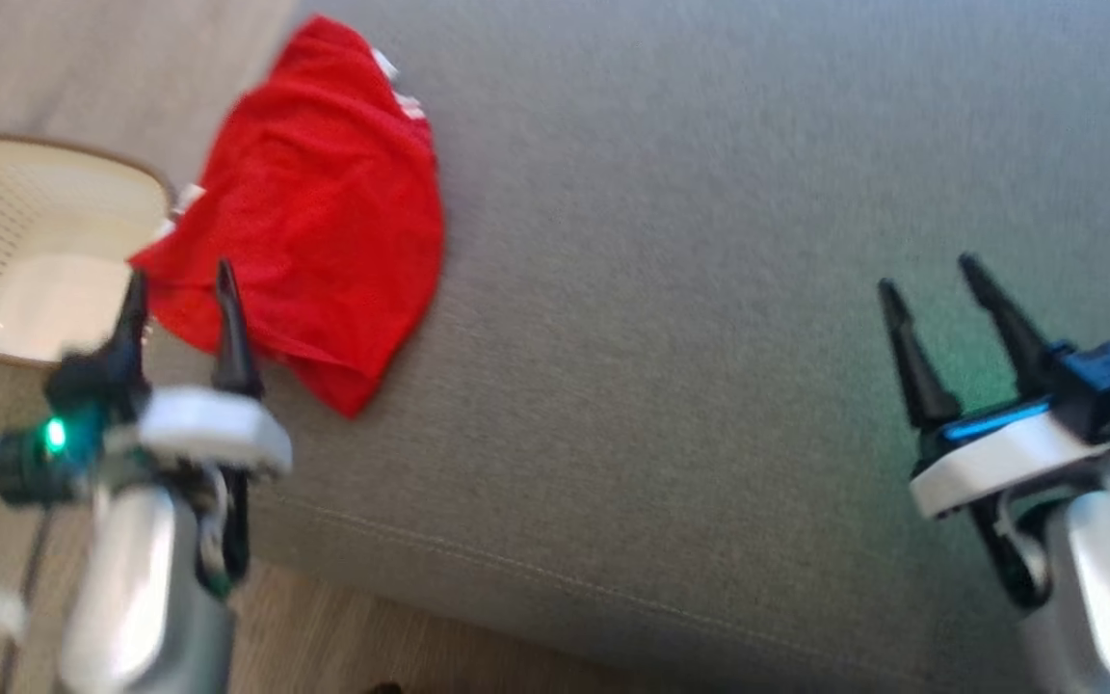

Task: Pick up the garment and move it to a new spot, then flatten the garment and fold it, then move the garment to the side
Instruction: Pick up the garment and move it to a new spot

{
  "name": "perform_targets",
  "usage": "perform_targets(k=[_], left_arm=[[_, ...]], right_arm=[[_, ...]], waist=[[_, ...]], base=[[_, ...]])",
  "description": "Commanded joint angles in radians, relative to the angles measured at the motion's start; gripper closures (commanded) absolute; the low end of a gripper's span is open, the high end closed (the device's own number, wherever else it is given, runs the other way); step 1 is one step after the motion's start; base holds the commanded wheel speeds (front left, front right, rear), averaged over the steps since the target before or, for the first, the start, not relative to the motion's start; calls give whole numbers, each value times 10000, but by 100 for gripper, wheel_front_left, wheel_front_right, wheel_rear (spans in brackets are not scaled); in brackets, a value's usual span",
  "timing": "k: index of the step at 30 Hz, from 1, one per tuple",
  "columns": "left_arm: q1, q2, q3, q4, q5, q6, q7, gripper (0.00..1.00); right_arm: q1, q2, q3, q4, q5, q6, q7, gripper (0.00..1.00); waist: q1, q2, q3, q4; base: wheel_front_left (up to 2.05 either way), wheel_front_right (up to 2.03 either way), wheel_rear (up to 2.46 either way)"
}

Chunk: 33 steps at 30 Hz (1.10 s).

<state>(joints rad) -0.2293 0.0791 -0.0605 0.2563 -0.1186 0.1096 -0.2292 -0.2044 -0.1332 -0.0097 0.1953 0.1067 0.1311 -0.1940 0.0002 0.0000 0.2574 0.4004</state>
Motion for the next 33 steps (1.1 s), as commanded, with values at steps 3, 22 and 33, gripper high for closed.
perform_targets(k=[3,22,33], left_arm=[[-1976,741,418,954,-183,-340,1215,0],[-5155,1569,406,5121,-851,-1224,3937,100],[-5614,1798,584,4049,-739,-748,1059,100]], right_arm=[[-275,-427,40,-984,215,-4,279,0],[-649,-687,262,-1751,664,-4,438,0],[-649,-189,377,-1064,598,-4,88,0]], waist=[[-2,0,1388,-748],[-2,0,2272,-1635],[-2,0,1040,-1739]], base=[[0,0,0],[0,0,0],[0,0,0]])
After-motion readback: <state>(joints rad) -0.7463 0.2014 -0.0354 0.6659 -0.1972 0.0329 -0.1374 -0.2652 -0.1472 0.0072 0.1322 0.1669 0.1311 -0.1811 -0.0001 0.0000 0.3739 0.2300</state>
